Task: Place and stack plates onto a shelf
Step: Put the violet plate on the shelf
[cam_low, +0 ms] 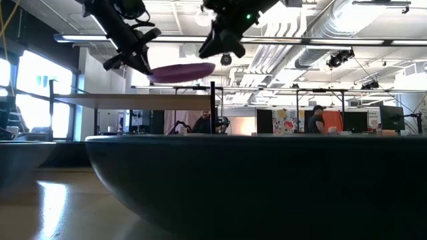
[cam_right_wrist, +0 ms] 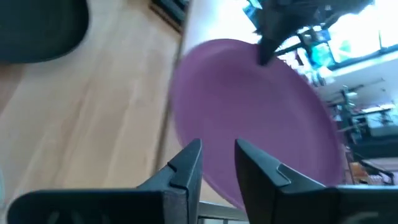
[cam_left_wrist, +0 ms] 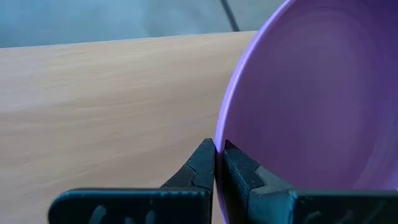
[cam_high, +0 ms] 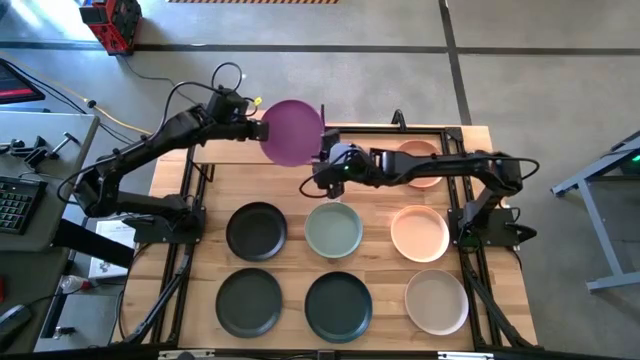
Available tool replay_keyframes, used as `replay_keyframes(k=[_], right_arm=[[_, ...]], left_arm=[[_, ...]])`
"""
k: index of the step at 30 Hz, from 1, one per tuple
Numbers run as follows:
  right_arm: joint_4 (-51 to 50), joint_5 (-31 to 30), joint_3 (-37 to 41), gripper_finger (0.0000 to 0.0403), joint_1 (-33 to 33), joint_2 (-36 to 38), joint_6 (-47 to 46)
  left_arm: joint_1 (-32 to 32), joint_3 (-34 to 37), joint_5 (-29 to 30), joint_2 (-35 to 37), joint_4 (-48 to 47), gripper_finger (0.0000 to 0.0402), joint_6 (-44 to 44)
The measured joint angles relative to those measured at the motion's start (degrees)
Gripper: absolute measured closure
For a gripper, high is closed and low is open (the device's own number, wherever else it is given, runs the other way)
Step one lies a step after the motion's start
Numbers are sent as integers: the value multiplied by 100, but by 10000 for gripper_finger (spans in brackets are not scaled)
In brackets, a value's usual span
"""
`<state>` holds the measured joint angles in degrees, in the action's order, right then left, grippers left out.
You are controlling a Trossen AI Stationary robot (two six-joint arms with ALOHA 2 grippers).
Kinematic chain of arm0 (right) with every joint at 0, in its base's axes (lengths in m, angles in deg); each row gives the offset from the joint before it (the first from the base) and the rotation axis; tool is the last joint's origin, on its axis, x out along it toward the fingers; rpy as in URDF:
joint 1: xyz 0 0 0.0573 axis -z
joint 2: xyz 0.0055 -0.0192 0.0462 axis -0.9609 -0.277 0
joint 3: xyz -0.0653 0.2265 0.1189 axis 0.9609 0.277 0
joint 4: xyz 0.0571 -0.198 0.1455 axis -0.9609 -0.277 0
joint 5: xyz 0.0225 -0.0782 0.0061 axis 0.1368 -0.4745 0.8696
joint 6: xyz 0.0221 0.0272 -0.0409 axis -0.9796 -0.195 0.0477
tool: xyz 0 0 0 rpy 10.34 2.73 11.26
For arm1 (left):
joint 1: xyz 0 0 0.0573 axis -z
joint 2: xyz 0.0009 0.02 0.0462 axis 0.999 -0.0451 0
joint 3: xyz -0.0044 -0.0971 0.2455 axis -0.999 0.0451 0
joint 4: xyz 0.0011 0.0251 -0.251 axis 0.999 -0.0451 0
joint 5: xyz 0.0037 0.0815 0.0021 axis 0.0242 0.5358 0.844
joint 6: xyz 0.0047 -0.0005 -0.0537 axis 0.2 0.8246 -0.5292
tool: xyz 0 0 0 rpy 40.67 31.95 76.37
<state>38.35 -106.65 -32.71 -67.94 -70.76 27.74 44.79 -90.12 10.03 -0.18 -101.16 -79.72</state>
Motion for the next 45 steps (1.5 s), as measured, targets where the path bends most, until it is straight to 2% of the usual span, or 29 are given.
replay_keyframes(k=[12, 25, 45], right_arm=[[-245, -160, 0, 320, 120, 715, -1093], [-298, -152, 0, 320, 114, 676, -1109], [-316, -151, 0, 320, 116, 673, -1113]], left_arm=[[-565, 0, -307, -3, -206, 398, -234], [-761, 0, -616, -563, -177, 398, -227], [-768, 0, -611, -680, -24, 385, -260]])
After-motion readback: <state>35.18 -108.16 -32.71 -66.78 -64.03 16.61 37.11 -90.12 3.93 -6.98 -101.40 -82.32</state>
